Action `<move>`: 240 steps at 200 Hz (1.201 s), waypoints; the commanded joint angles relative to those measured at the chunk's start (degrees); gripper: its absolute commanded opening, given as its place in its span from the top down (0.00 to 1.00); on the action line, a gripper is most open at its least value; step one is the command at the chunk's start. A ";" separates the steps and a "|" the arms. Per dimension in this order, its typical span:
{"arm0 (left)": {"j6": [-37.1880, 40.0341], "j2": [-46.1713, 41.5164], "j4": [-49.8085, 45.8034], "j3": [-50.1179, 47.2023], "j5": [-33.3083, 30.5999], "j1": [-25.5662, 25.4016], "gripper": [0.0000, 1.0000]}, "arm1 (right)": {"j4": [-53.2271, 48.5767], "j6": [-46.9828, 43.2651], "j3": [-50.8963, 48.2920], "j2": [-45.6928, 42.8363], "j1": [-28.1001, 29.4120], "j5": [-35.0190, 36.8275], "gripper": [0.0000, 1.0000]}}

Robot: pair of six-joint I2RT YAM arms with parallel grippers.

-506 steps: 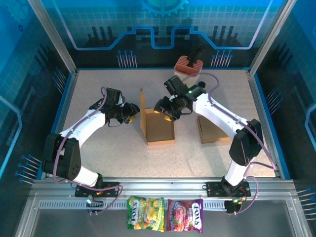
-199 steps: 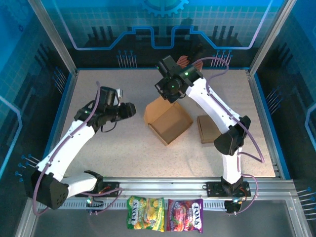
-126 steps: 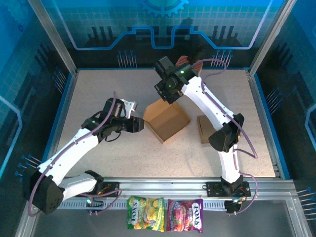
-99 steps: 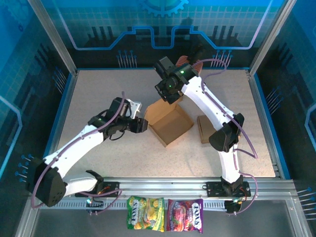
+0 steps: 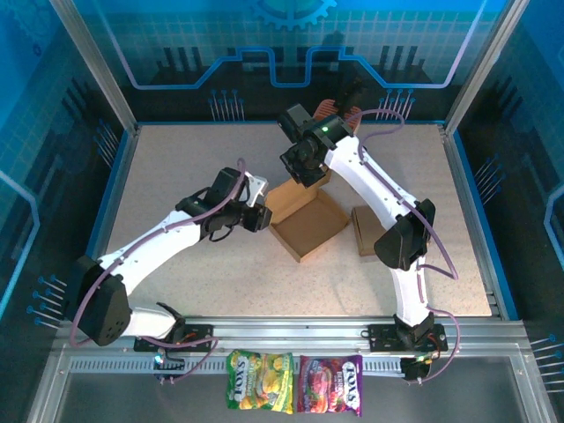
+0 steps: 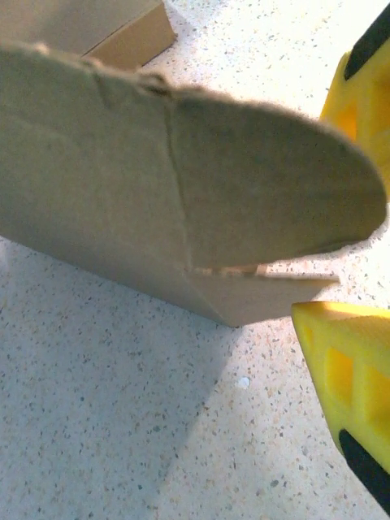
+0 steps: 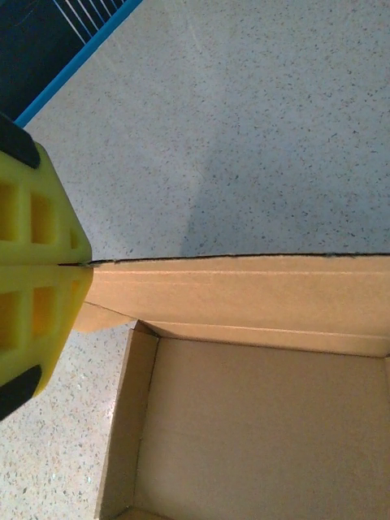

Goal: Fold the paper box

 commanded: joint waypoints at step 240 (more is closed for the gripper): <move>28.69 1.94 -17.53 7.78 15.49 10.50 1.00 | 59.14 -92.14 -68.26 -43.82 -27.57 -38.52 0.45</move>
